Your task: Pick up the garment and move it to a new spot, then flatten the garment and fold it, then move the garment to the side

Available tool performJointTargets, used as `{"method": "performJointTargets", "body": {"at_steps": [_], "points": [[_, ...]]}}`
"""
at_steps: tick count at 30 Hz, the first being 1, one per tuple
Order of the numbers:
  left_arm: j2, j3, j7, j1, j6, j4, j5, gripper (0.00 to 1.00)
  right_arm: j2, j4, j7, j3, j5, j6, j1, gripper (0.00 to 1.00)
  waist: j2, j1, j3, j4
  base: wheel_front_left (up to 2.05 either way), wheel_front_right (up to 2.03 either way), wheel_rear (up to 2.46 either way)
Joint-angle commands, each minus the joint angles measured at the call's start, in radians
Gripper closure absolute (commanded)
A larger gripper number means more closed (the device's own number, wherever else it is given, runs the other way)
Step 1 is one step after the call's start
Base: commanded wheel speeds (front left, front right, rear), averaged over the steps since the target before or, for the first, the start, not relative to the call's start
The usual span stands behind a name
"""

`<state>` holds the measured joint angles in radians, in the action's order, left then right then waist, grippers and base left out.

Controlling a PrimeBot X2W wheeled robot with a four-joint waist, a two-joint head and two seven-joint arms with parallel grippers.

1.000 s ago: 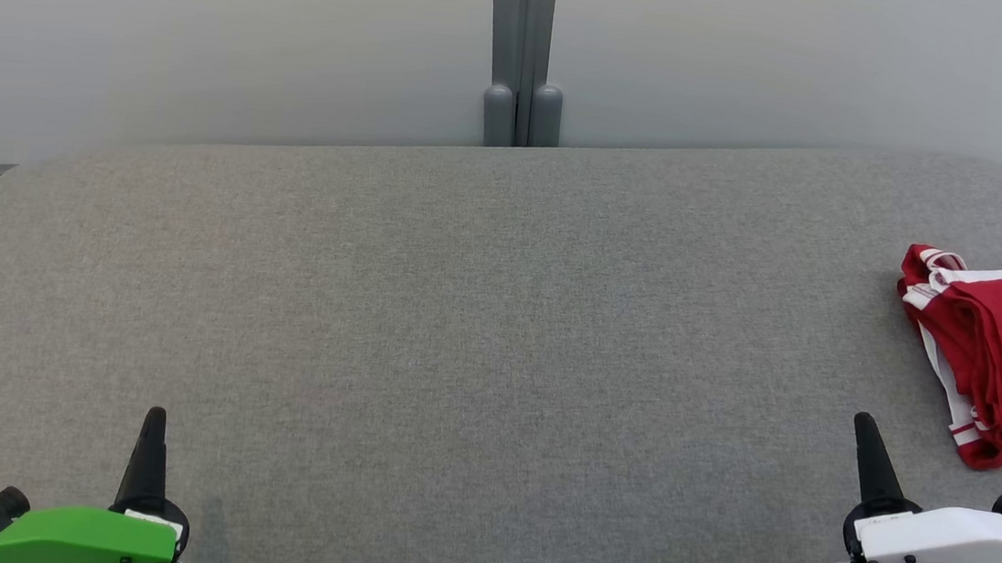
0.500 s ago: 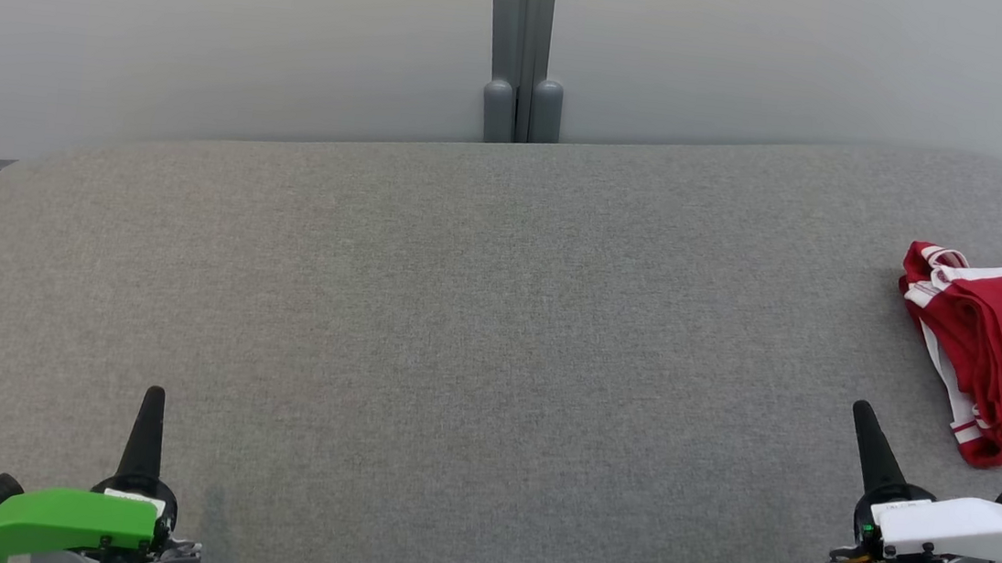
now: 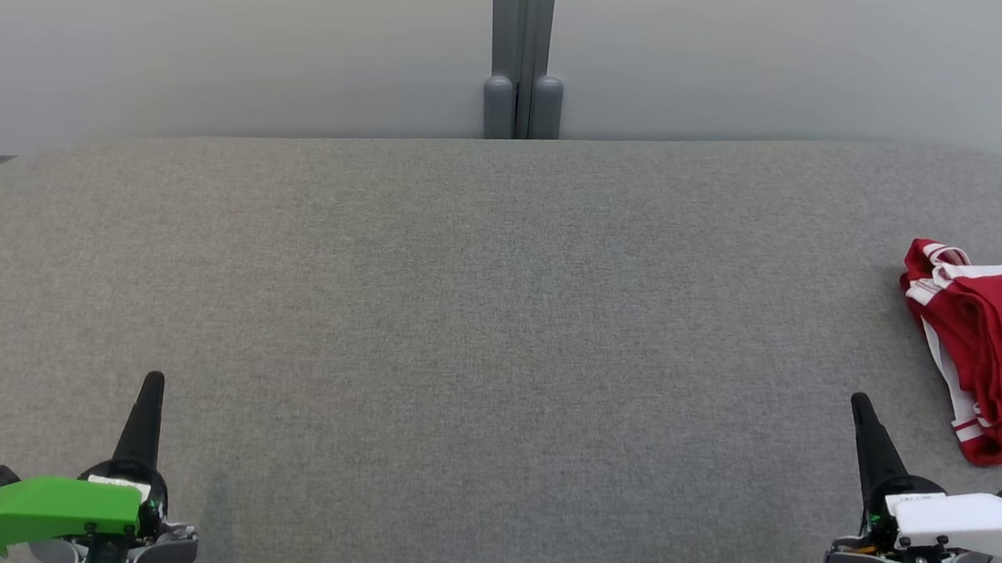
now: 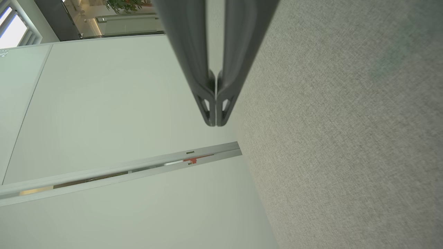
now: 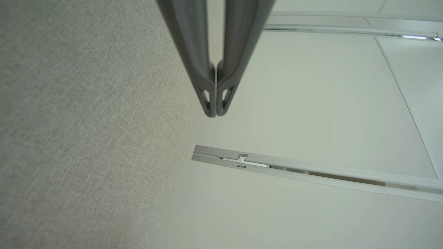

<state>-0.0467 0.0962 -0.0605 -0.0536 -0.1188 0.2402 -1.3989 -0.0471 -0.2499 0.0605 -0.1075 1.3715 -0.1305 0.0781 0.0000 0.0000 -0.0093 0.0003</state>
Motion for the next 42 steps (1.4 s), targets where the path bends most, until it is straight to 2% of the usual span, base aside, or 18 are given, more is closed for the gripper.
{"method": "performJointTargets", "body": {"at_steps": [1,28,42], "points": [[-0.006,0.006,-0.007,-0.027,-0.005,-0.001,-0.026,1.00,-0.005,0.009,0.007,-0.002,0.027,-0.001,0.018,1.00,0.0000,0.0000,0.001,0.000,0.00,0.00,0.00],[-0.006,0.020,-0.056,-0.066,-0.015,0.007,-0.217,1.00,-0.005,0.007,0.057,-0.008,0.243,0.000,0.034,1.00,0.0000,0.0000,0.012,0.000,0.00,0.00,0.00],[-0.006,0.020,-0.057,-0.063,-0.014,0.006,-0.215,1.00,-0.005,0.007,0.057,-0.008,0.244,0.000,0.034,1.00,0.0000,0.0000,0.012,0.000,0.00,0.00,0.00]]}}
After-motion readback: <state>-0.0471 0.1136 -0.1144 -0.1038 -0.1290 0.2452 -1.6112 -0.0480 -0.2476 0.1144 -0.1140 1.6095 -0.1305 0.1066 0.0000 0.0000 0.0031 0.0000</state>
